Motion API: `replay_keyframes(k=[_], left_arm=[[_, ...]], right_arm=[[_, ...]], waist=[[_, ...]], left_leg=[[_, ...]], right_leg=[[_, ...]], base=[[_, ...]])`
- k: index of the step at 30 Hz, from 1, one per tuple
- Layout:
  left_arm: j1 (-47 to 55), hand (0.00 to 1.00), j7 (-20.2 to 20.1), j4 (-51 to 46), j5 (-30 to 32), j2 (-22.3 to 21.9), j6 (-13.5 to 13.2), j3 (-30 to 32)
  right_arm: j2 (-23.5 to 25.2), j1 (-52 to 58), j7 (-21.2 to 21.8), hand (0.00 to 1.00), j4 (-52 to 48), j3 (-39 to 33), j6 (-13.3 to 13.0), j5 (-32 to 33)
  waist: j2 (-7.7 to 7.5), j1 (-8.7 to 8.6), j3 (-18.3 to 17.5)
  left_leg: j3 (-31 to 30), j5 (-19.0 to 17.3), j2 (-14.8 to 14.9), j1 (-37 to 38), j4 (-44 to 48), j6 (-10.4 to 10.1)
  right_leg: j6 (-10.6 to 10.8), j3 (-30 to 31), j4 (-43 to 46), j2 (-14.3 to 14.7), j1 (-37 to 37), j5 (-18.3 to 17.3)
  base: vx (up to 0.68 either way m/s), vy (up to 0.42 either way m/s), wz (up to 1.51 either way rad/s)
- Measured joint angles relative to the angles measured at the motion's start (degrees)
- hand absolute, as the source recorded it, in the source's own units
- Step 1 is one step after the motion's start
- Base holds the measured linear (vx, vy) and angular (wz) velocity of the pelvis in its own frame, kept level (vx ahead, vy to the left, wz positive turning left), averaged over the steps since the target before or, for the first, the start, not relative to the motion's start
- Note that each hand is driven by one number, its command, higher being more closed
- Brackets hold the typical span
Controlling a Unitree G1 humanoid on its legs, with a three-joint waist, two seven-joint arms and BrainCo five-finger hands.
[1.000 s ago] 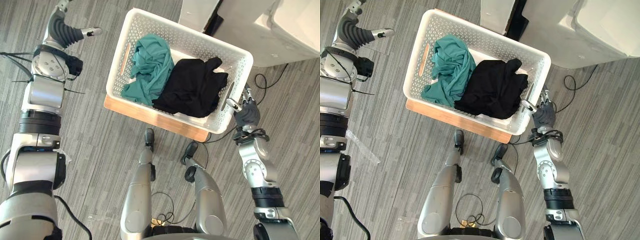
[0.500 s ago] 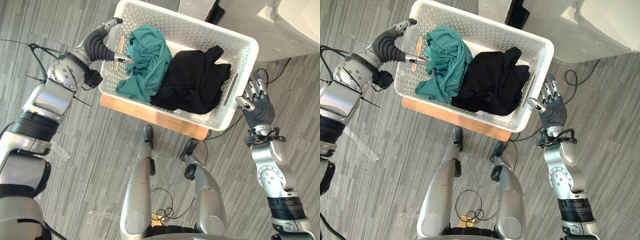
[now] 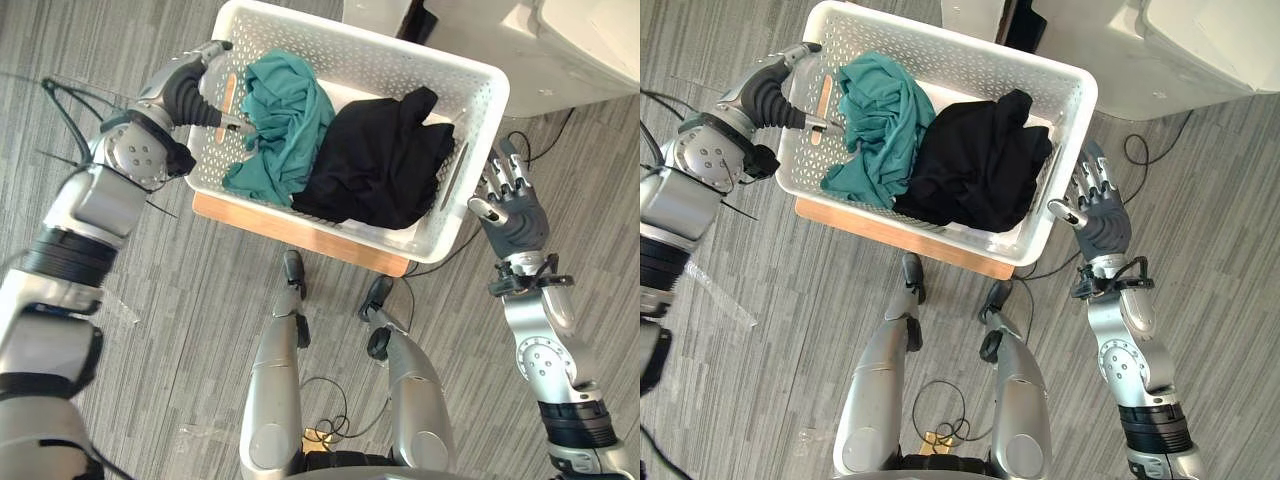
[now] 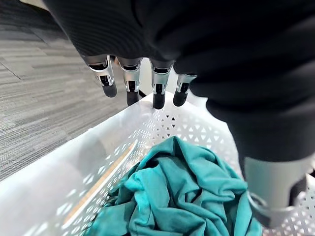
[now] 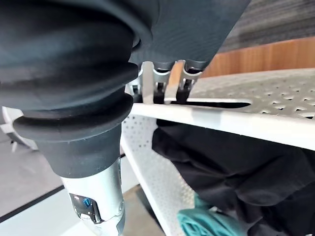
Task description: Pick up the laundry basket with both hands and put the clothes into the washing machine.
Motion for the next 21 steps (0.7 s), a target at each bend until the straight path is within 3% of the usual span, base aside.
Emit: replay_keyframes(k=[3, 6, 8, 10, 12, 14, 17, 19, 20, 21], left_arm=[[0.75, 0.0, 2.85, -0.28, 2.94, -5.77, 2.55, 10.07], [0.89, 0.0, 8.95, -2.04, 3.32, -10.27, 4.48, 21.02], [2.41, 0.0, 14.25, -4.35, 1.41, -12.61, 4.32, 25.65], [4.13, 0.0, 16.18, -4.78, -1.65, -13.76, 3.32, 27.09], [6.07, 0.0, 17.42, -4.79, -8.46, -14.42, 0.66, 27.53], [7.42, 0.0, 16.86, -4.8, -14.92, -14.41, -1.62, 27.53], [8.46, 0.0, 15.17, -4.97, -19.22, -14.34, -2.64, 26.4], [9.59, 0.0, 12.42, -6.0, -20.93, -12.11, -2.79, 22.45], [10.08, 0.0, 8.54, -6.78, -21.22, -8.87, -2.76, 17.61], [10.09, 0.0, 7.2, -7.3, -21.38, -7.46, -2.71, 15.58]], right_arm=[[4.13, -1.8, -0.12, 0.0, 0.0, -1.09, -0.39, -1.4], [7.17, -3.19, -1.02, 0.0, 0.66, -2.28, -1.35, -4.0], [7.27, -4.37, -1.46, 0.0, 3.13, -2.31, -1.46, -5.08], [7.25, -5.06, -2.39, 0.0, 5.31, -2.3, -1.53, -5.76], [7.06, -5.7, -3.3, 0.0, 7.82, -2.61, -1.94, -7.32], [6.84, -6.61, -3.62, 0.0, 9.41, -2.62, -2.27, -7.42], [5.93, -6.58, -3.7, 0.0, 9.4, -2.62, -2.29, -7.38], [5.15, -6.47, -3.7, 0.0, 9.4, -2.98, -2.29, -7.32], [4.57, -5.87, -3.63, 0.0, 9.03, -3.27, -2.28, -7.14], [4.23, -5.67, -3.59, 0.0, 8.9, -3.39, -2.28, -7.12]], waist=[[0.08, -0.03, -0.04], [0.09, -0.1, -0.05], [0.1, -0.13, -0.05], [0.17, -0.15, -0.1], [0.4, -0.03, -0.21], [0.48, 0.03, -0.23], [0.52, 0.09, -0.23], [0.54, 0.34, -0.22], [0.63, 0.85, -0.19], [0.69, 1.07, -0.17]], left_leg=[[-0.13, 0.06, 0.01, 0.02, -0.23, 0.05], [-0.33, 0.44, -0.02, 0.15, -0.82, 0.54], [-0.72, 0.56, -0.12, 0.48, -1.01, 0.71], [-1.27, 1.17, -0.47, 1.66, -2.31, 0.84], [-1.98, 1.98, -0.83, 2.64, -4.01, 0.74], [-2.09, 2.49, -1.01, 2.74, -4.93, 0.61], [-2.19, 2.58, -1.19, 2.78, -4.94, 0.75], [-2.3, 2.59, -1.29, 2.76, -4.98, 0.75], [-2.3, 2.58, -1.27, 2.77, -4.98, 0.76], [-2.29, 2.58, -1.25, 2.76, -4.98, 0.76]], right_leg=[[-0.08, 0.43, -0.03, 0.12, -0.34, 0.05], [-0.41, 0.49, -0.63, 0.46, -0.34, 0.28], [-0.45, 0.49, -0.83, 0.58, -0.01, 0.34], [-0.45, 0.4, -1.14, 0.59, 0.78, 0.34], [-0.49, 0.18, -2.03, 0.79, 1.52, 0.58], [-0.57, 0.17, -3.04, 0.98, 1.51, 1.32], [-0.51, 0.14, -3.11, 0.74, 1.65, 1.42], [-0.51, 0.05, -3.1, 0.63, 1.64, 1.42], [-0.51, 0.02, -3.08, 0.62, 1.63, 1.42], [-0.51, 0.0, -3.06, 0.62, 1.62, 1.42]], base=[[0.04, -0.033, -0.06], [0.05, -0.034, -0.03], [0.05, -0.032, -0.01], [0.04, -0.029, 0.06], [0.03, -0.031, 0.08], [0.0, -0.008, -0.02], [0.0, -0.001, 0.03], [0.0, 0.0, 0.0], [0.0, 0.0, 0.0], [0.0, 0.0, 0.0]])
